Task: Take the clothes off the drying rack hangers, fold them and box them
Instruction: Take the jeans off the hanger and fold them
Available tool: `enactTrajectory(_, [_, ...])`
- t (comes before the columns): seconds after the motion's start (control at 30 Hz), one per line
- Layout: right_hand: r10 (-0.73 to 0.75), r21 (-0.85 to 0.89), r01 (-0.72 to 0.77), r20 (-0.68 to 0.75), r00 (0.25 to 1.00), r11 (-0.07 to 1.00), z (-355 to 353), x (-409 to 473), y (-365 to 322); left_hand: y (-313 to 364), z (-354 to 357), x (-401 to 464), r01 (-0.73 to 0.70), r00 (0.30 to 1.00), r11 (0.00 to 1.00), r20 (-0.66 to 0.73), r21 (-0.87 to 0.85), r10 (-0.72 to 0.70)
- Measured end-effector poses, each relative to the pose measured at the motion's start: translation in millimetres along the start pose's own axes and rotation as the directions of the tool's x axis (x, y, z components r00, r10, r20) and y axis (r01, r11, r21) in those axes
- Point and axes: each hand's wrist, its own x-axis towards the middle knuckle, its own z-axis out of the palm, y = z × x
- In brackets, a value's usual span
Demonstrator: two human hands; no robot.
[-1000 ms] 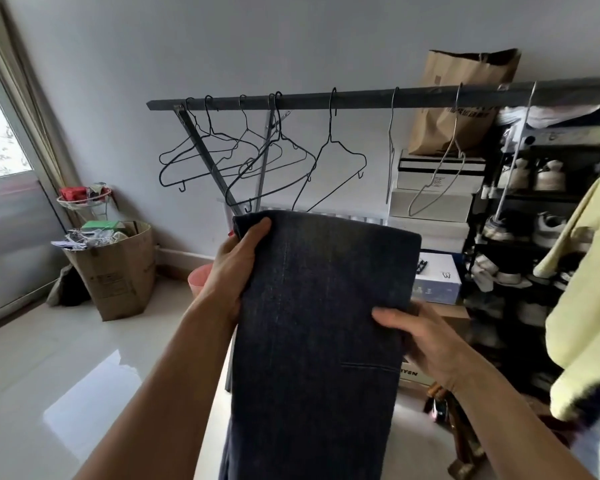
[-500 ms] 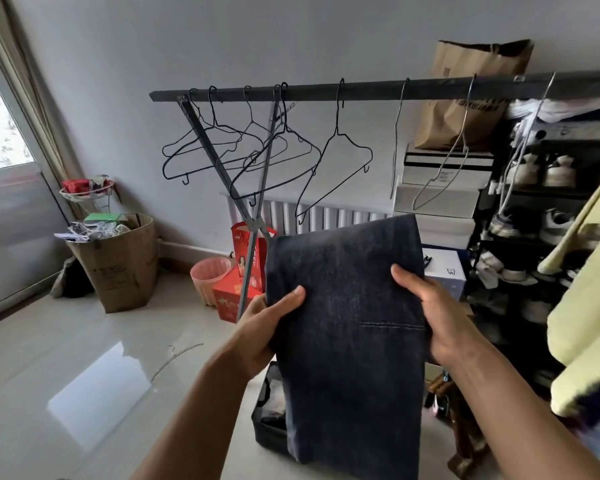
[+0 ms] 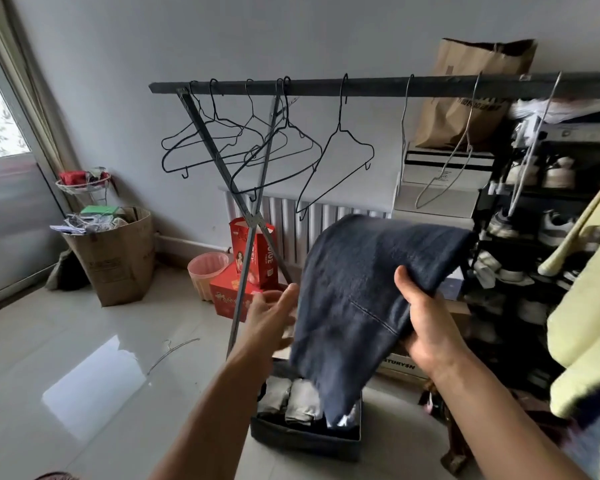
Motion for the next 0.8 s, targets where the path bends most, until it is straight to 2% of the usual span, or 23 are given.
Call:
enactTrajectory(0.1, [0.009,0.084,-0.012,0.039,0.999,0.996,10.0,-12.2,10.2,-15.6,13.0,-5.6,0.26,0.941,0.95,0.263,-0.172,-0.21])
enactTrajectory(0.17, [0.063,0.105,-0.075,0.12,0.991,0.992,14.2,-20.7,16.6,-23.4,22.9,-2.4,0.352,0.903,0.874,0.365,-0.335,-0.224])
enactTrajectory(0.3, [0.25,0.162,-0.292,0.24,0.938,0.943,14.8,-36.5,33.3,-21.7,31.0,-1.1,0.367,0.9,0.785,0.405,-0.499,-0.163])
enactTrajectory(0.43, [0.285,0.302,-0.376,0.305,0.909,0.876,10.5,-41.3,45.5,-18.1,28.3,-4.7,0.321,0.928,0.722,0.358,-0.613,-0.109])
enactTrajectory(0.57, [0.328,0.277,-0.385,0.229,0.916,0.88,14.2,-41.9,47.3,-24.9,25.8,-5.1,0.271,0.951,0.707,0.296,-0.654,-0.092])
enactTrajectory(0.63, [0.332,0.149,-0.34,0.076,0.94,0.928,14.8,-39.4,47.6,-29.4,21.3,-0.7,0.237,0.966,0.715,0.235,-0.658,-0.103])
enactTrajectory(0.67, [0.293,0.039,-0.291,-0.036,0.955,0.956,13.4,-36.9,46.6,-31.8,17.1,2.7,0.217,0.974,0.716,0.195,-0.663,-0.115])
enactTrajectory(0.73, [0.061,-0.209,-0.115,-0.246,0.967,0.971,6.0,-28.5,43.9,-35.7,5.7,10.3,0.148,0.989,0.733,0.095,-0.664,-0.114])
enactTrajectory(0.77, [-0.114,-0.338,0.013,-0.281,0.953,0.941,4.3,-27.0,40.1,-36.8,-0.2,13.8,0.103,0.994,0.745,0.045,-0.659,-0.097])
enactTrajectory(0.8, [-0.314,-0.476,0.179,-0.221,0.923,0.861,6.1,-28.2,35.5,-38.2,-5.2,16.1,0.061,0.997,0.763,0.008,-0.644,-0.072])
